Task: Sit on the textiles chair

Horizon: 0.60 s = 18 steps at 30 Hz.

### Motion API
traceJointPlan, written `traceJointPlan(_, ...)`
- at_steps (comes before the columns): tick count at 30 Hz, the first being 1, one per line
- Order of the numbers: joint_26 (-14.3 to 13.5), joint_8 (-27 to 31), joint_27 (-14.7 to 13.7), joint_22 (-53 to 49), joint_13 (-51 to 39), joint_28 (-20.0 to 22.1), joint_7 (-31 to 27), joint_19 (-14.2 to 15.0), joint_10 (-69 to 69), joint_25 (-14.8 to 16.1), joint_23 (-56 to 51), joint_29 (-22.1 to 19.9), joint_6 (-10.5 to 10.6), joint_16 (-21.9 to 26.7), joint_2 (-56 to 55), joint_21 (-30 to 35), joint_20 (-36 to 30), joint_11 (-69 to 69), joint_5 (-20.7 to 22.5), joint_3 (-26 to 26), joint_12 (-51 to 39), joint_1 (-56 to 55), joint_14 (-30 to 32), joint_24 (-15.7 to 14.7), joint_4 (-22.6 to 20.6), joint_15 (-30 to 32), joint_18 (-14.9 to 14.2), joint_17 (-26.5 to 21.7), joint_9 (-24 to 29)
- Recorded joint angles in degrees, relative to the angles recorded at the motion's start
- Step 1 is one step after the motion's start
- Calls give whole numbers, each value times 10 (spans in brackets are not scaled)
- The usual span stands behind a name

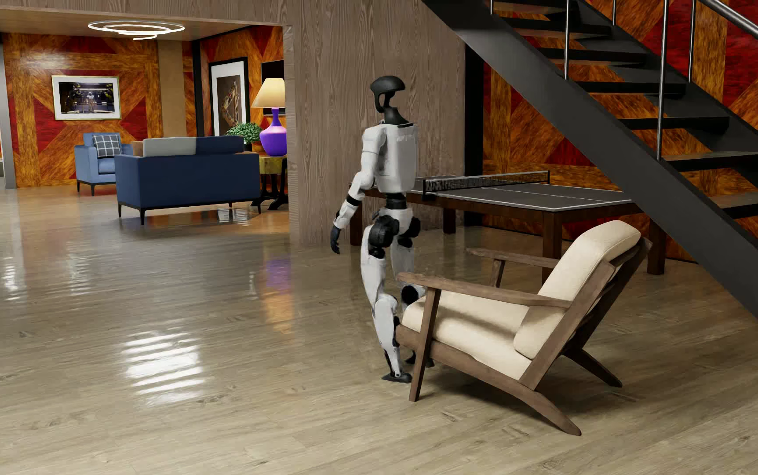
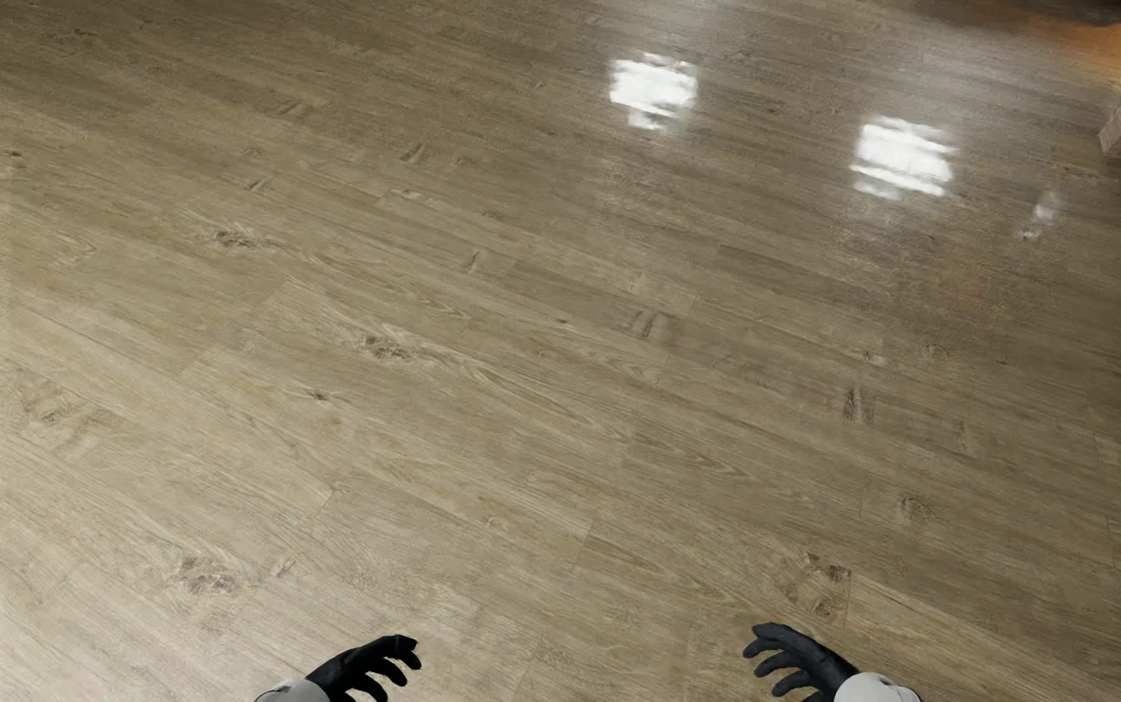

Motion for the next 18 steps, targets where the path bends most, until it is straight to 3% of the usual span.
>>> traceJointPlan(2,27,-6,19,74,10,24,5,1,2,5,62,-19,1,-11,29,-16,3,-17,1,1,1,17,-9,-4,1,-3,0,16,-19)
traceJointPlan(4,36,-9,27,109,28,31,5,4,3,6,86,-24,1,-10,41,-33,7,-21,1,4,4,25,-14,3,4,-9,-3,28,-36)
traceJointPlan(11,18,-1,5,53,89,2,-8,6,5,-13,17,28,-2,15,51,-44,29,-21,-2,6,48,30,-21,-2,8,-22,-3,52,-66)
traceJointPlan(14,25,7,12,56,86,10,-27,-2,0,-5,24,12,-4,-1,43,-46,25,-17,-4,5,45,30,-34,-7,8,-19,-6,60,-69)
traceJointPlan(18,19,6,6,30,76,0,-23,-4,0,-9,17,20,-1,-10,43,-31,27,-15,-3,7,53,32,-21,-5,4,-18,1,40,-63)
